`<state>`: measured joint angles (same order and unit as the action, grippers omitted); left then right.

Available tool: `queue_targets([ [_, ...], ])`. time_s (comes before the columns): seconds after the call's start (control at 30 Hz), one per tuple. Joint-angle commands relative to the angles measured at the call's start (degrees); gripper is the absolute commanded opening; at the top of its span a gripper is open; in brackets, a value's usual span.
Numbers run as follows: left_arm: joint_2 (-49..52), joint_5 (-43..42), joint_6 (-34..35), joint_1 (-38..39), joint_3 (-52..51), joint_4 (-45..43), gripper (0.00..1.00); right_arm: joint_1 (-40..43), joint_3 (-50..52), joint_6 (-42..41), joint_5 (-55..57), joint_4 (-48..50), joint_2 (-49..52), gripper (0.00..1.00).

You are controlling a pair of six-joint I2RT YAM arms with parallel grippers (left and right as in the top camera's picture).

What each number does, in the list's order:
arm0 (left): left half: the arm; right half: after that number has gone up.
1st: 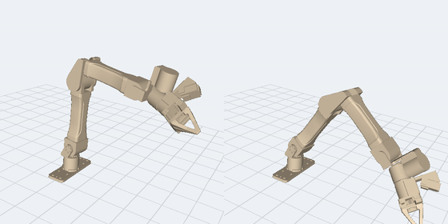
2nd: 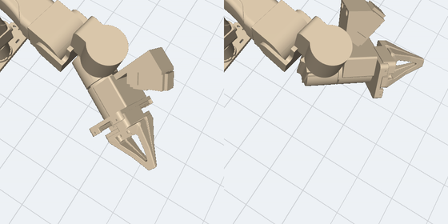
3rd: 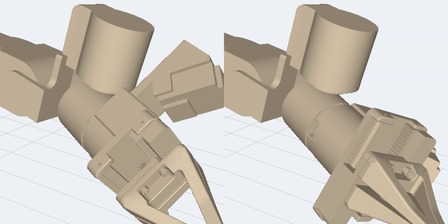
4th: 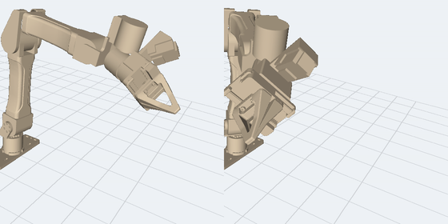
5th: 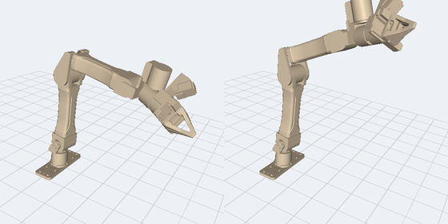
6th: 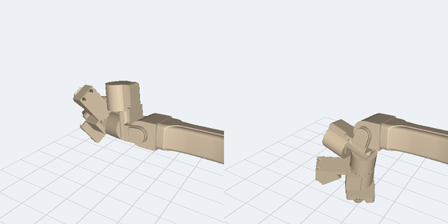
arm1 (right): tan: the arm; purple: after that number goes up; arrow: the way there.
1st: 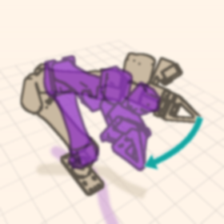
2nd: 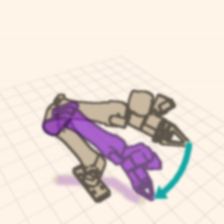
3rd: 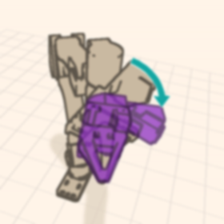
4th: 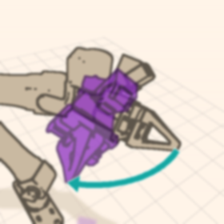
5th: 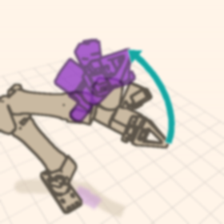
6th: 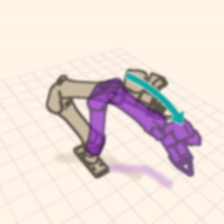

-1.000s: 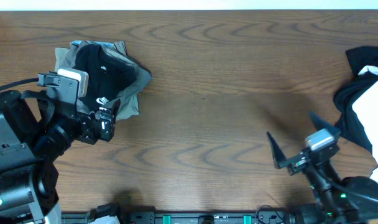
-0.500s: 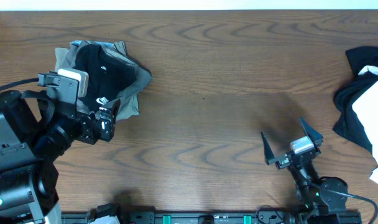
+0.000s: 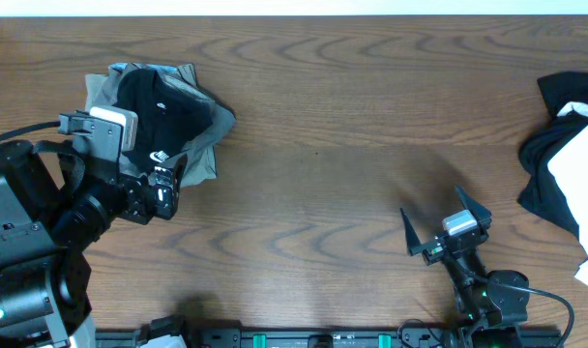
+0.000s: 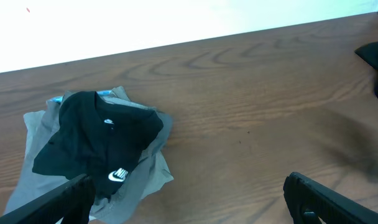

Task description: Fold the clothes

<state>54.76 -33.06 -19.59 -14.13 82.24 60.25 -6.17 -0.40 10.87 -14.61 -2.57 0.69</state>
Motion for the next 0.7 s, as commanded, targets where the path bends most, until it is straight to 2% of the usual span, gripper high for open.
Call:
queue_targets([
  [0.0,-0.04,-0.55,-0.94,0.24,-0.26,0.17,0.98,-0.33,0.09,0.35,-0.2,-0.26,-0.26,0.99],
  [0.67,-0.94,0.66,-1.01,0.52,-0.42,0.57,0.98,-0.33,0.09,0.35,-0.2,-0.26,-0.2,0.99],
])
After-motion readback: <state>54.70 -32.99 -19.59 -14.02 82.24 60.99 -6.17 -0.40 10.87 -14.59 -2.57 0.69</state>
